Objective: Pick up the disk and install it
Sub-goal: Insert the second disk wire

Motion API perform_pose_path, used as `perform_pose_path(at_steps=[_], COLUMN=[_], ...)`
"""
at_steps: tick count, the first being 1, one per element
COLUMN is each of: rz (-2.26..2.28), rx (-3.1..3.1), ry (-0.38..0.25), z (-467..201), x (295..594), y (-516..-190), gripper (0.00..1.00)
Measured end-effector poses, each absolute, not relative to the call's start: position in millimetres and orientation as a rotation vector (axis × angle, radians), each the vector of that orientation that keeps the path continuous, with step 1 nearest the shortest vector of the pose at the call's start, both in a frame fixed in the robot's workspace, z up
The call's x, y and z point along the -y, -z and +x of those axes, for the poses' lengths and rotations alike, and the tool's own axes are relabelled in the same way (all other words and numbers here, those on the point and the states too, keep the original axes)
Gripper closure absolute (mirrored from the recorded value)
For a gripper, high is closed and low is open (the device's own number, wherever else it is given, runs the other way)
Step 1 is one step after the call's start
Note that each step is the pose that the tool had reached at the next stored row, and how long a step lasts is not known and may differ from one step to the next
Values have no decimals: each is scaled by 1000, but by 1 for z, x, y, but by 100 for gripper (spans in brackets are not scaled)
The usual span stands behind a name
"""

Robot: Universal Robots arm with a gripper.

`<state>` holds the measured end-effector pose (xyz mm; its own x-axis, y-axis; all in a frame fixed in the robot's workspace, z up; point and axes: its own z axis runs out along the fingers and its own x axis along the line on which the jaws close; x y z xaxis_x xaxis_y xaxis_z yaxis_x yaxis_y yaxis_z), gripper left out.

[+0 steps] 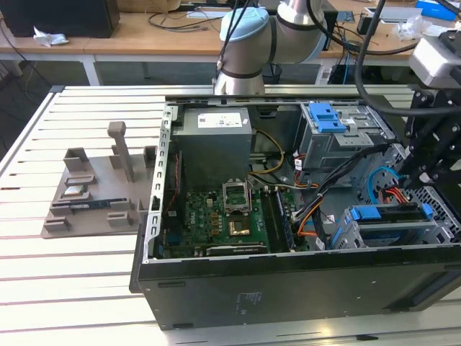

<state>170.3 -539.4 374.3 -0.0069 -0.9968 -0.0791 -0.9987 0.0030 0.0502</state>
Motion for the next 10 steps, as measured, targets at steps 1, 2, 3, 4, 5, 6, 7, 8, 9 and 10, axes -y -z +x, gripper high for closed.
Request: perform_pose_path(at_steps=[1,2,3,4,5,6,7,8,9,10], rz=[-2199,-2199,-2199,-2199,-2199,-2199,-2199,-2199,-2199,-2199], rx=[-2210,-2210,-2210,-2210,-2210,-2210,-2210,-2210,-2210,-2210], ry=[-143,-143,-143,-143,-143,-143,-143,-143,-143,-143], z=[170,170,170,170,170,170,170,170,170,170], x=[539,539,539,539,539,539,539,539,539,539], y=[-374,-374,-374,-374,-374,-374,-374,-374,-374,-374], gripper=[70,70,70,70,71,84,84,84,84,84])
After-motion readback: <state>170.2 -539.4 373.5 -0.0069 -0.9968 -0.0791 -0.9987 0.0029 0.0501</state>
